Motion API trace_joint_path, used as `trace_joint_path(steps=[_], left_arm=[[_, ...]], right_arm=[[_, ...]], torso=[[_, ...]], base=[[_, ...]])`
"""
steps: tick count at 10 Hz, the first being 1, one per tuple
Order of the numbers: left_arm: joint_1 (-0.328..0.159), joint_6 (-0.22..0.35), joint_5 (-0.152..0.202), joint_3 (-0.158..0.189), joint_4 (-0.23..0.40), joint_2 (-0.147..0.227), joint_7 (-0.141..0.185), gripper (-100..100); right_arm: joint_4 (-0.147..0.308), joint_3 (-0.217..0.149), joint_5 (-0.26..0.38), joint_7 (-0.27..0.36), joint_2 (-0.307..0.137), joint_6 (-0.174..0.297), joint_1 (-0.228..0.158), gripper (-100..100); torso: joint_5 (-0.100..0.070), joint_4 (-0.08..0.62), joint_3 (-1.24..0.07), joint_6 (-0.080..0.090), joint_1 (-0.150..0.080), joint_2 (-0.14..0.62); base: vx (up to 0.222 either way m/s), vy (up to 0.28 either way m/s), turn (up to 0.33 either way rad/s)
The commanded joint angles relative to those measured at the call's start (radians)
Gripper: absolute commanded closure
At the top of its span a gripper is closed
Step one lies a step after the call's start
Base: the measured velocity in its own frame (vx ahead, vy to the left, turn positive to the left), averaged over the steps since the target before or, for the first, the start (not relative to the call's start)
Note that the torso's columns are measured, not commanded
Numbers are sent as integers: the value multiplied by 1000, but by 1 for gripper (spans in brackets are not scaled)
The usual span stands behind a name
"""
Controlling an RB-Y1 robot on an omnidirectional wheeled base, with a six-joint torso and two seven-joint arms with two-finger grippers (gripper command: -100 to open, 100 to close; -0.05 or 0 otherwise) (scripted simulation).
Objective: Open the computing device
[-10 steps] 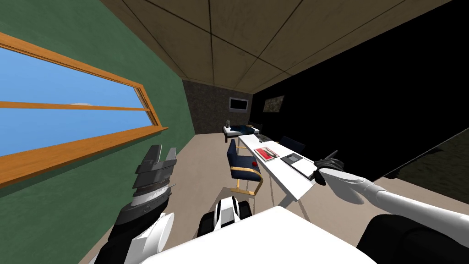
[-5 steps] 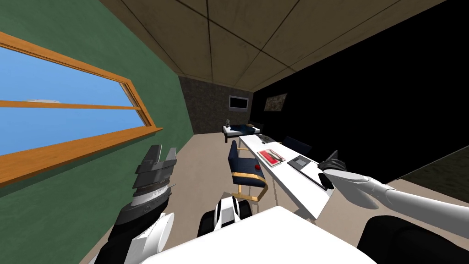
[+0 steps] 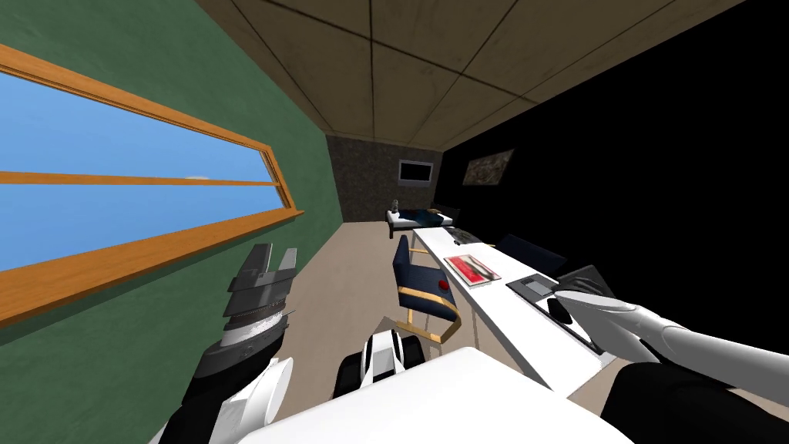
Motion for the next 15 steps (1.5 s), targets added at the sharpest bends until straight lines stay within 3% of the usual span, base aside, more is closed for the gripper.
trace_joint_path(steps=[1,2,5,6,12,13,15], left_arm=[[0,0,0,0,0,0,0,0],[0,0,0,0,0,0,0,0],[0,0,0,0,0,0,0,0],[0,0,0,0,0,0,0,0],[0,0,0,0,0,0,0,0],[0,0,0,0,0,0,0,0],[0,0,0,0,0,0,0,0]], right_arm=[[39,20,-66,43,12,8,12,100],[78,39,-100,81,21,9,16,100],[118,57,-176,119,30,9,19,100],[101,44,-199,121,2,20,28,-100],[42,1,-387,178,-122,92,59,-100],[42,1,-395,178,-122,92,59,-100],[23,-13,-460,197,-164,117,69,-100]], torso=[[1,-1,-1,-2,2,-1],[2,-1,-3,-1,3,-4],[2,-1,-2,-2,4,-2],[1,-1,-2,-2,3,-2],[1,-1,-1,-2,2,-2],[1,-1,-2,-2,3,-2],[1,-2,-4,-2,3,-5]], base=[[-102,-21,273],[-100,-12,373],[-89,5,305],[-65,-5,113],[-118,-16,100],[-78,-5,33],[-80,-6,93]])
